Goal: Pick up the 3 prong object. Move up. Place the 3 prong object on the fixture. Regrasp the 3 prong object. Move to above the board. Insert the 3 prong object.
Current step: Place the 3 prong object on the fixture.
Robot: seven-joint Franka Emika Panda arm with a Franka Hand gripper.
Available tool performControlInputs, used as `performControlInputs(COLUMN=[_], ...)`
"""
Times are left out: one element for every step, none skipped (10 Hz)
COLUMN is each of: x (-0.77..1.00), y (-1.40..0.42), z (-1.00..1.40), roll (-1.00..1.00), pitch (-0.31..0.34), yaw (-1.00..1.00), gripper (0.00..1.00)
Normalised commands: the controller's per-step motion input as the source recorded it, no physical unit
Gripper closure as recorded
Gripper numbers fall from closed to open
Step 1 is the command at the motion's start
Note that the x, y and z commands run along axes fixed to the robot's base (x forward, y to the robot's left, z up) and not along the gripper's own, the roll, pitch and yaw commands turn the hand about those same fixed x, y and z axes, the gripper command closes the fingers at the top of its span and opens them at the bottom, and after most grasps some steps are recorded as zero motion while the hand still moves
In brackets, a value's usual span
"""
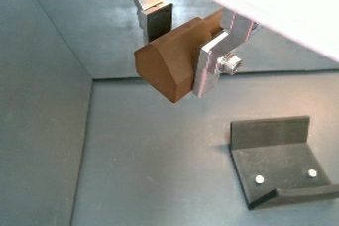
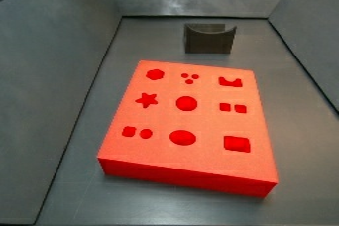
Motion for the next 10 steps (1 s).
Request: performControlInputs(x=[1.00,1.00,1.00,1.00,1.00,1.00,1.00,1.00,1.00,1.00], y=[-0.41,-0.33,-0.30,-0.27,-0.24,-0.21,-0.19,-0.16,-0.14,-0.11], z=[-0.14,-0.12,-0.11,-0.10,-0.10,-0.09,-0.09,-0.08,-0.08,-0.07], roll=[0.06,0.07,0.07,0.09,0.10,0.12,0.13,0.15,0.14,0.10], pitch=[-0.035,-0.040,-0.039,-0.042,-0.045,-0.050,-0.052,-0.060,-0.060,-0.043], yaw=[1.00,1.00,1.00,1.00,1.00,1.00,1.00,1.00,0.92,0.52], gripper=[1.00,1.00,1.00,1.00,1.00,1.00,1.00,1.00,1.00,1.00])
